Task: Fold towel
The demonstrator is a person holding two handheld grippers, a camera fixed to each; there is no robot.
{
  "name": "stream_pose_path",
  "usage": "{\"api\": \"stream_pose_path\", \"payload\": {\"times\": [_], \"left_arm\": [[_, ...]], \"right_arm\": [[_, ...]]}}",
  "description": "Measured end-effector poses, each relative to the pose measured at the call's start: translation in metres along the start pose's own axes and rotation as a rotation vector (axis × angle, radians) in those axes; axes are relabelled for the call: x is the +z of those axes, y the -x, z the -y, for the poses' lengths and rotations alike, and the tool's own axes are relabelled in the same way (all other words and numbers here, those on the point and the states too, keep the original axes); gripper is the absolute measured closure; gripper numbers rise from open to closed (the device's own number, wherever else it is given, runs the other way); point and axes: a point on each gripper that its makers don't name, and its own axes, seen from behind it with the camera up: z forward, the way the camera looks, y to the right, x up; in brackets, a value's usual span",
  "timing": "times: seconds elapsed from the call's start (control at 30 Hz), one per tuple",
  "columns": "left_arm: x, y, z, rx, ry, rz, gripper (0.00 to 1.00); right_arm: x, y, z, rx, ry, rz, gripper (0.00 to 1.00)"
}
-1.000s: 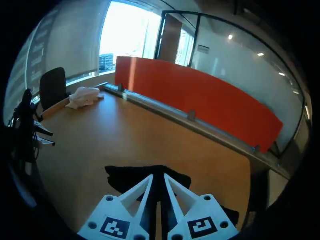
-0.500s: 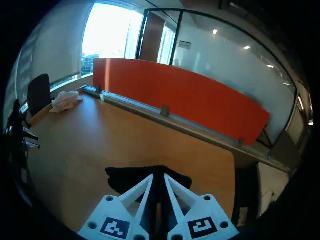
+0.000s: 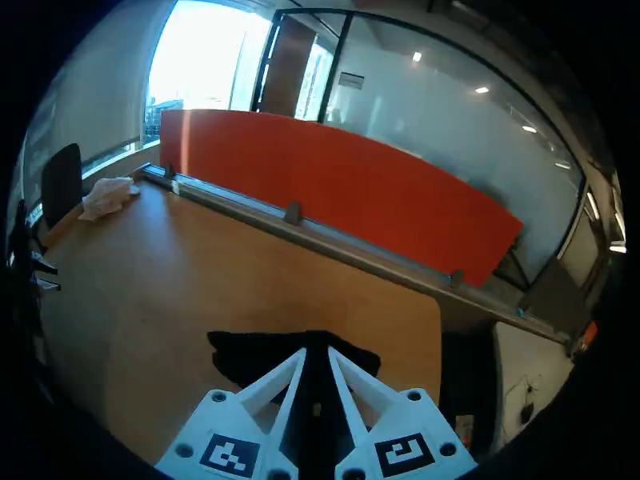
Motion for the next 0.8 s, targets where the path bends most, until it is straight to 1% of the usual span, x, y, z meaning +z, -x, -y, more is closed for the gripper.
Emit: {"api": "stream_pose_path", "payload": {"times": [0.2, 0.47, 0.67, 0.8], "left_arm": [[0.0, -0.001, -0.003, 0.003, -0.001, 0.001, 0.07], [0.0, 0.0, -0.008, 0.005, -0.001, 0.001, 0.07], [-0.001, 0.0, -0.013, 0.013, 0.006, 0.002, 0.07], [-0.001, 0.0, -0.017, 0.024, 0.014, 0.001, 0.07]], "right_arm": [[0.003, 0.007, -0.017, 0.013, 0.017, 0.016, 0.95], [-0.002, 0.015, -0.024, 0.025, 0.027, 0.025, 0.95], [-0.011, 0.026, -0.025, 0.038, 0.033, 0.031, 0.95], [-0.021, 0.04, -0.028, 0.053, 0.042, 0.042, 0.95]]}}
